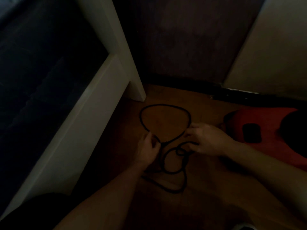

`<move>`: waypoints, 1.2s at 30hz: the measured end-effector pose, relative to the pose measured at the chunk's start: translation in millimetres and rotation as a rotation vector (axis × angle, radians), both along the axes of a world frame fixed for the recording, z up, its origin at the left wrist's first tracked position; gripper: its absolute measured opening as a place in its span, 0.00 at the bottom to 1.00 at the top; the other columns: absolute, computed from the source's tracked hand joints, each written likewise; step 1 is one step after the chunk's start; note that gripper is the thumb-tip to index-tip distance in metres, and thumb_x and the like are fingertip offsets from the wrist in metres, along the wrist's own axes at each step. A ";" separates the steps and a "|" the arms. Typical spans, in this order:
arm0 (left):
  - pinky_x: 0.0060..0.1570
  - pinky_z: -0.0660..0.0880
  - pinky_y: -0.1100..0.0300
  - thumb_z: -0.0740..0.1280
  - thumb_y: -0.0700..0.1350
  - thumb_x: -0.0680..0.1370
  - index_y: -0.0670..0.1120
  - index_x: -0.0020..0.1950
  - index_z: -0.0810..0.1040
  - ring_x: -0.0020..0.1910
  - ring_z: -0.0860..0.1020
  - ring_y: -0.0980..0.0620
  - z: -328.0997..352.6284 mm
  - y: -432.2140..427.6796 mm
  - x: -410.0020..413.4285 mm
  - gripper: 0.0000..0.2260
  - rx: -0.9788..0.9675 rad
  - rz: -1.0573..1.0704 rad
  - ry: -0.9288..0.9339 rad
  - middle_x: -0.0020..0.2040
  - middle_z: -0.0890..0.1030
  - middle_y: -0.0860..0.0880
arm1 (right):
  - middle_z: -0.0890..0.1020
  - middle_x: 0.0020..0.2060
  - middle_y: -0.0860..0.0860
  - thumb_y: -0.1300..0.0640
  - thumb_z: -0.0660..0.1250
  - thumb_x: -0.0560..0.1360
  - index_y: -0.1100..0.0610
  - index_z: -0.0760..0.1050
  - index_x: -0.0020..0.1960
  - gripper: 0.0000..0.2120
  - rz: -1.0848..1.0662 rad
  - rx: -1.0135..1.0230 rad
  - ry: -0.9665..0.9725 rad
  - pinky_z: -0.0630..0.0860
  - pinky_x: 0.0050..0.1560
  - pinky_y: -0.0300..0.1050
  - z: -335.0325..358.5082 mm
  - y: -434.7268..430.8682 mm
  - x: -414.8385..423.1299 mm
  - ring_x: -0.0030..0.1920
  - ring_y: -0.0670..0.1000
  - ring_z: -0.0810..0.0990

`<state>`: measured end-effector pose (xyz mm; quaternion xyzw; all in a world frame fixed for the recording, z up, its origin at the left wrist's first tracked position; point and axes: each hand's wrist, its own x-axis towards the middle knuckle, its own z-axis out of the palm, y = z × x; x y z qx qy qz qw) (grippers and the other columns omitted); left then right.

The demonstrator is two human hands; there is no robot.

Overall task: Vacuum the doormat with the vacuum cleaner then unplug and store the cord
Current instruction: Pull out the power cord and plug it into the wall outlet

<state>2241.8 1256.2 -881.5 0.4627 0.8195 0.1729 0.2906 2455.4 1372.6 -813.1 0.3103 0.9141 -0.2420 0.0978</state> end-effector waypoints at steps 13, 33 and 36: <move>0.74 0.52 0.45 0.63 0.56 0.79 0.48 0.67 0.75 0.77 0.56 0.44 -10.6 42.4 5.4 0.20 -0.323 -0.543 0.493 0.78 0.61 0.44 | 0.75 0.60 0.45 0.44 0.67 0.78 0.44 0.72 0.71 0.22 -0.101 -0.097 0.121 0.76 0.59 0.47 -12.6 7.5 17.5 0.61 0.47 0.75; 0.34 0.76 0.59 0.72 0.46 0.76 0.46 0.45 0.82 0.29 0.79 0.55 232.8 134.3 15.0 0.05 0.497 -0.358 -0.422 0.30 0.81 0.48 | 0.80 0.61 0.41 0.54 0.65 0.82 0.52 0.73 0.70 0.17 -0.102 0.050 0.560 0.74 0.66 0.45 156.0 78.7 -1.5 0.62 0.41 0.78; 0.32 0.74 0.60 0.72 0.48 0.76 0.43 0.43 0.82 0.28 0.77 0.56 280.3 141.4 11.4 0.08 0.574 -0.388 -0.464 0.29 0.81 0.47 | 0.83 0.53 0.39 0.57 0.66 0.82 0.51 0.76 0.67 0.14 -0.184 0.060 0.715 0.76 0.55 0.37 202.7 78.8 -3.1 0.56 0.39 0.82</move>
